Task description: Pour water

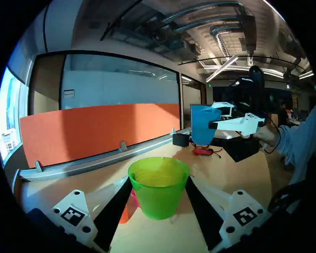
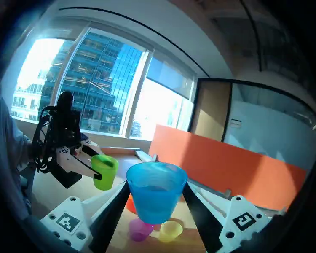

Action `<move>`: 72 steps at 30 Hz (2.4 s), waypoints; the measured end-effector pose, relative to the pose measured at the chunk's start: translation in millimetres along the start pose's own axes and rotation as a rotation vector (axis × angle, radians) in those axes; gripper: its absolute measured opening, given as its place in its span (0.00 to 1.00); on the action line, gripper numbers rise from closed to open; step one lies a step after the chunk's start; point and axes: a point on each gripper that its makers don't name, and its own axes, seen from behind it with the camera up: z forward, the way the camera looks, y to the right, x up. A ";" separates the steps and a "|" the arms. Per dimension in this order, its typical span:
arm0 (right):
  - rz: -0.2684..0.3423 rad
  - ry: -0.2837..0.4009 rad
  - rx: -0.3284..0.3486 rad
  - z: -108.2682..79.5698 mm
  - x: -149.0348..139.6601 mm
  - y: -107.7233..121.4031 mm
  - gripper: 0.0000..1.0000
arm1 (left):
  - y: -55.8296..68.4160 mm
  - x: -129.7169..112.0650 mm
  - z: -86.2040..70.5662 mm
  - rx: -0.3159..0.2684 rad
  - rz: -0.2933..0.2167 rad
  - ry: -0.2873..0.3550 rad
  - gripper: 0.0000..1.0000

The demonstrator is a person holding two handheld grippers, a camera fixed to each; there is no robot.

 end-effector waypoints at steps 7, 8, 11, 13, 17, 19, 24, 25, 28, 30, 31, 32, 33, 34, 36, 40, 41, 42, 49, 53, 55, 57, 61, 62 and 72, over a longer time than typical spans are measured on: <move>-0.118 0.007 0.004 8.7 17.2 5.3 0.90 | 8.4 1.2 0.5 -0.011 -0.007 0.007 0.86; -0.137 0.006 0.003 10.2 19.6 6.3 0.90 | 9.2 1.3 0.5 -0.012 -0.007 0.007 0.86; -0.189 0.005 0.005 14.2 27.4 7.8 0.90 | 12.2 1.6 0.6 -0.017 -0.009 0.008 0.86; -0.221 0.008 0.007 16.9 33.1 8.6 0.90 | 14.1 1.8 0.9 -0.021 -0.010 0.009 0.86; -0.289 0.016 0.008 23.3 45.4 10.5 0.90 | 17.5 1.5 2.1 -0.027 -0.013 0.012 0.86; -0.320 0.019 0.011 26.1 50.7 10.3 0.90 | 18.9 1.3 2.8 -0.030 -0.013 0.012 0.86; -0.402 0.022 0.022 33.9 62.8 9.5 0.90 | 23.4 2.0 4.1 -0.041 -0.016 0.015 0.86; -0.417 0.021 0.023 35.4 64.3 9.9 0.90 | 24.3 2.3 4.3 -0.042 -0.016 0.016 0.86; -0.458 0.015 0.027 40.1 68.3 11.3 0.90 | 26.3 3.3 5.0 -0.045 -0.016 0.018 0.86; -0.483 0.008 0.029 43.2 70.7 12.5 0.90 | 27.2 3.8 5.4 -0.046 -0.015 0.020 0.86; -0.495 0.007 0.029 44.8 71.9 13.3 0.90 | 27.7 3.8 5.7 -0.047 -0.017 0.020 0.86; -0.508 0.006 0.029 46.6 73.2 14.2 0.90 | 28.2 3.9 5.9 -0.049 -0.018 0.021 0.86; -0.520 0.006 0.029 48.0 74.5 14.7 0.90 | 28.8 4.0 6.2 -0.050 -0.019 0.021 0.86; -0.533 0.007 0.029 49.4 75.8 14.9 0.90 | 29.5 4.1 6.4 -0.052 -0.020 0.021 0.86; -0.562 0.009 0.029 52.3 78.3 15.4 0.90 | 30.8 4.2 6.9 -0.054 -0.020 0.022 0.86; -0.628 0.004 0.028 59.3 82.3 17.0 0.90 | 31.3 4.4 7.9 -0.056 -0.015 0.021 0.86; -0.646 0.002 0.027 61.2 83.7 17.3 0.90 | 31.3 4.5 8.1 -0.056 -0.014 0.021 0.86; -0.663 0.001 0.026 63.0 84.8 17.5 0.90 | 31.5 4.8 8.4 -0.056 -0.014 0.022 0.86; -0.785 -0.015 0.021 75.3 90.6 19.3 0.89 | 34.1 8.9 10.7 -0.068 -0.016 0.029 0.86; -0.851 -0.019 0.011 80.2 94.7 21.0 0.89 | 35.7 10.6 11.5 -0.075 -0.012 0.029 0.86; -0.873 -0.020 0.007 82.0 96.1 21.6 0.89 | 36.4 11.7 12.0 -0.077 -0.009 0.030 0.86; -0.892 -0.020 0.003 83.8 97.3 22.3 0.89 | 37.1 12.8 12.4 -0.080 -0.007 0.031 0.86; -0.918 -0.020 -0.004 86.5 99.8 23.7 0.89 | 39.4 14.3 12.5 -0.086 -0.006 0.033 0.86; -0.925 -0.020 -0.007 86.8 100.9 24.0 0.89 | 40.1 14.5 12.3 -0.088 -0.006 0.033 0.86; -0.982 -0.015 -0.031 89.3 109.5 31.2 0.89 | 42.0 15.6 14.9 -0.093 0.001 0.032 0.86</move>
